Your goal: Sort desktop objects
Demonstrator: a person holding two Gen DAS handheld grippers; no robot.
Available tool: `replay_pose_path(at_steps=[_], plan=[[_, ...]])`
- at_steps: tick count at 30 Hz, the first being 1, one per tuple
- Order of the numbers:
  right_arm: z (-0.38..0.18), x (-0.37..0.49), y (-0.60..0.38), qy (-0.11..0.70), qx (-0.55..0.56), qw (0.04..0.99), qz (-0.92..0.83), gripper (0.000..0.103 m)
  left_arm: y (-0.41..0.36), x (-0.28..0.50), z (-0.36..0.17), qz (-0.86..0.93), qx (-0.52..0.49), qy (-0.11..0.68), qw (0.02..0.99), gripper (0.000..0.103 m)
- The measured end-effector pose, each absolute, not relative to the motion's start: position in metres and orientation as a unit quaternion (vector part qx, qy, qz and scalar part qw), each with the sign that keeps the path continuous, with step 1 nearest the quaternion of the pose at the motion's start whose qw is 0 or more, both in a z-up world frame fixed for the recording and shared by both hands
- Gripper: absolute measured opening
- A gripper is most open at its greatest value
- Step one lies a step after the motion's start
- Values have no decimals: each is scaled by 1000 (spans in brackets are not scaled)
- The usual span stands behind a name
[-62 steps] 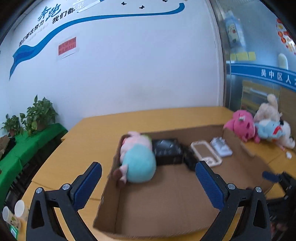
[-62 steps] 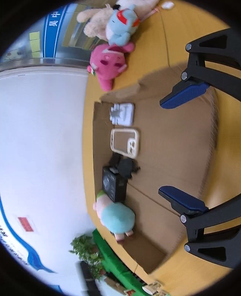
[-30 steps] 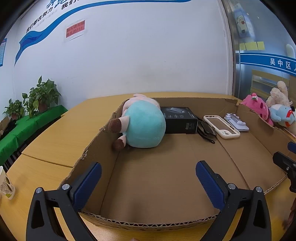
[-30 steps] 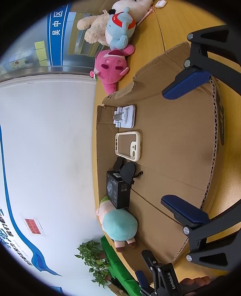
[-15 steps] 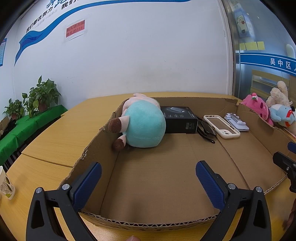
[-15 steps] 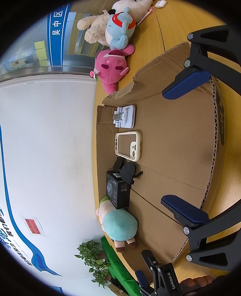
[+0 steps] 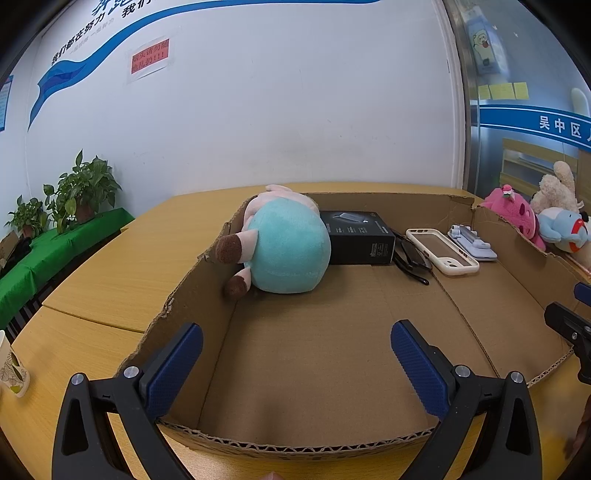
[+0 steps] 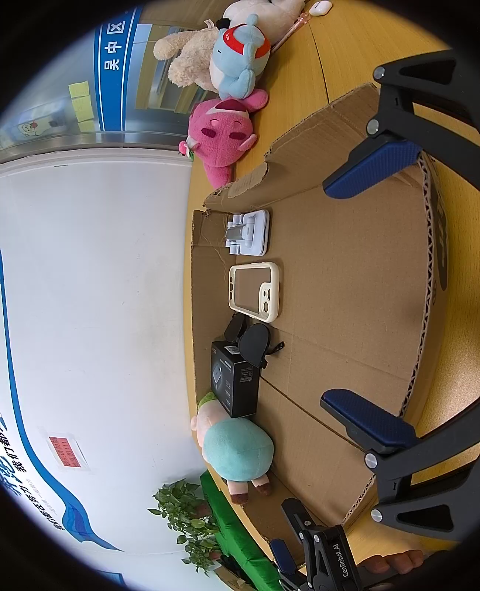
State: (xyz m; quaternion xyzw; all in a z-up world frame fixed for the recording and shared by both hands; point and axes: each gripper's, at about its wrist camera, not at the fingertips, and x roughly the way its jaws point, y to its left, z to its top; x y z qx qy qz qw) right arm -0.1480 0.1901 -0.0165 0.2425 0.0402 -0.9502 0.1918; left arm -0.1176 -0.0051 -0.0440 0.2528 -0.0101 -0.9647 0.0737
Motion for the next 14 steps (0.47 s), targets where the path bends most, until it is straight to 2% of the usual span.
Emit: replay_pose_path(at_steps=[14], plan=[[-16, -148, 190, 40, 243, 192, -950, 103, -4, -118, -44, -965, 254, -10, 69, 103]])
